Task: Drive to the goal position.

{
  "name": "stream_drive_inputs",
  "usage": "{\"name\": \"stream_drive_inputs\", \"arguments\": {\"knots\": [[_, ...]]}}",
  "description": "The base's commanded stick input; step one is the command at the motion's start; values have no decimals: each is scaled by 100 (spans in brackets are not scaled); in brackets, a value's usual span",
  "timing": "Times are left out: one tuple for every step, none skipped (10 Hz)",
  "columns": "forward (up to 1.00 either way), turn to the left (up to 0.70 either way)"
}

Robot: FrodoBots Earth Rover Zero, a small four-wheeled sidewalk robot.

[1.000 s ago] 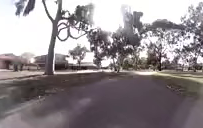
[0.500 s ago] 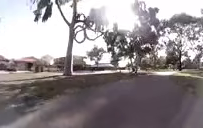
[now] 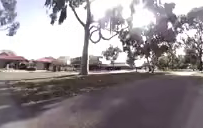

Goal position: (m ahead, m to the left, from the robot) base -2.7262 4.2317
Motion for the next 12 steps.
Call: {"name": "stream_drive_inputs", "arguments": {"knots": [[0,100],[0,100],[0,100],[0,100],[0,100],[0,100],[0,100],[0,100],[0,100],[0,100],[0,100],[0,100]]}}
